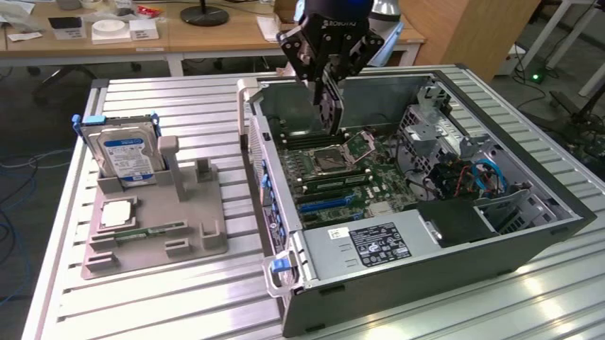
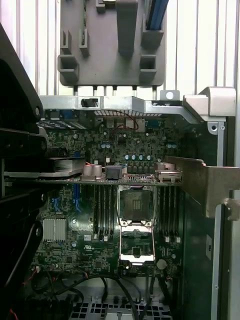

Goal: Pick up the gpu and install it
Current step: 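Pick up the gpu and move the gpu toward the slot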

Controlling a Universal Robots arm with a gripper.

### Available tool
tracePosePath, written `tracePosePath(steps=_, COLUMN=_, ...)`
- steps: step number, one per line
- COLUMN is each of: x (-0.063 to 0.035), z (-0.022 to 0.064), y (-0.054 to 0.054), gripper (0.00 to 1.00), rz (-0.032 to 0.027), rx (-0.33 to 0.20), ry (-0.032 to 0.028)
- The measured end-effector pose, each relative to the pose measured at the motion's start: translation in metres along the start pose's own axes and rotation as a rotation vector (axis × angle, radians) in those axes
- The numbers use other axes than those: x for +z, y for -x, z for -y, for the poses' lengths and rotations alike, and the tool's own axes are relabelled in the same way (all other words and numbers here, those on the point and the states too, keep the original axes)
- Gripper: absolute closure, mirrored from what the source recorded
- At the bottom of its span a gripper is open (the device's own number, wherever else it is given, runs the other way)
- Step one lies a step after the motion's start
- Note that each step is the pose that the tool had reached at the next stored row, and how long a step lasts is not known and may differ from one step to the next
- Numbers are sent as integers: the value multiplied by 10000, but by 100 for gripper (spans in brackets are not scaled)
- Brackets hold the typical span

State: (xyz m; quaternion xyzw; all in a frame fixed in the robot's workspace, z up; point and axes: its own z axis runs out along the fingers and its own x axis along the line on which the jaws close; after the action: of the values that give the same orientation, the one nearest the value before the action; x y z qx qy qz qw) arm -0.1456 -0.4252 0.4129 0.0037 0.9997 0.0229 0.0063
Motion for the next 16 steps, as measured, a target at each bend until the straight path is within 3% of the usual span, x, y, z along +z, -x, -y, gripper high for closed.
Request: tracePosePath(steps=16, x=8, z=-1, y=221, gripper=72, rz=-2, rx=-35, ry=1)
